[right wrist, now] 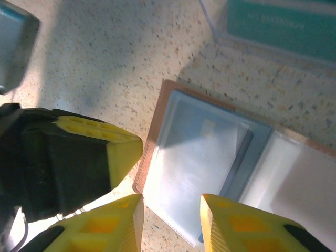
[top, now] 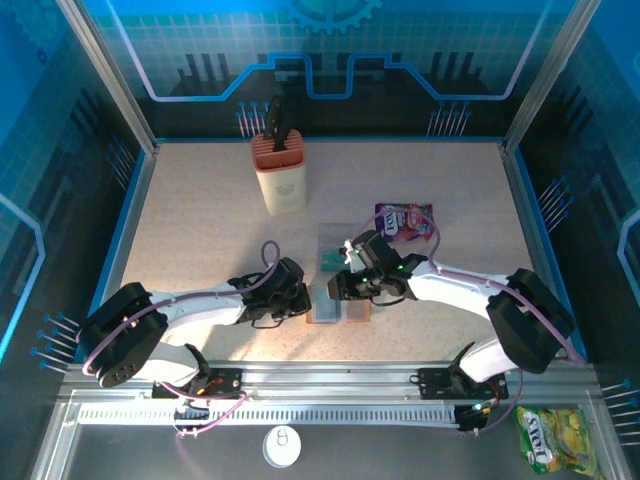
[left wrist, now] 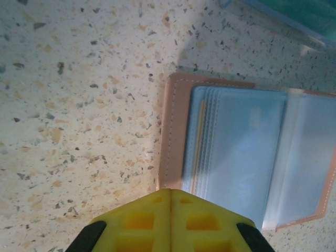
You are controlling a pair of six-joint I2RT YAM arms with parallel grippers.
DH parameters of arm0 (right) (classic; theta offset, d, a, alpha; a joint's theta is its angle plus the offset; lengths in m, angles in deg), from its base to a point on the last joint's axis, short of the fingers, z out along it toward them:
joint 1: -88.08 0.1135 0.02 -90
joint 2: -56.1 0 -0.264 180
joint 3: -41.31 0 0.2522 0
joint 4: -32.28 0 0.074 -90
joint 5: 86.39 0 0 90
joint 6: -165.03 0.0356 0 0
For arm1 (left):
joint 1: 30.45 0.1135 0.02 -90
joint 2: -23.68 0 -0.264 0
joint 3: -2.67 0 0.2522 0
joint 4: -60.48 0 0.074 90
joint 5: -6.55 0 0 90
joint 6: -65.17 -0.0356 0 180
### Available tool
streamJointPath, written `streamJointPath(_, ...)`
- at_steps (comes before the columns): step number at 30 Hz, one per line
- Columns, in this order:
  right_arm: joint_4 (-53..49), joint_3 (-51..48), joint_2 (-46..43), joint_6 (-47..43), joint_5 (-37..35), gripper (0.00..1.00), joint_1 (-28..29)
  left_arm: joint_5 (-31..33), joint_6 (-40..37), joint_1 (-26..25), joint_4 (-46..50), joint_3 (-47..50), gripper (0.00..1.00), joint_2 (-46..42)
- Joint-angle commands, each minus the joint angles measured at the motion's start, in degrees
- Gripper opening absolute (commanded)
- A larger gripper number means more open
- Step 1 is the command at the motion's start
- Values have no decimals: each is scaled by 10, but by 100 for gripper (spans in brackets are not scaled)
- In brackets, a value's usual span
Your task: Take the credit cards out of the card holder
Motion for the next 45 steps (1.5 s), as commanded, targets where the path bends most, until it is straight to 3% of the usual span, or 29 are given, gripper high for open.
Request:
streamJointPath(1, 2, 18, 25, 31, 37, 34, 1, -5, 0, -3, -3, -12, 3, 3)
streamJointPath(12, 1, 32, 56, 39, 51, 33, 1, -27, -19, -3, -11, -18, 0, 10)
streamJointPath(31, 4, 35, 87, 44, 72, 33, 6, -3, -14, -4, 45, -24, 0, 27)
streamJointPath(45, -66, 37, 85, 20, 21, 33, 6, 4, -15, -3, 59, -24, 0, 17)
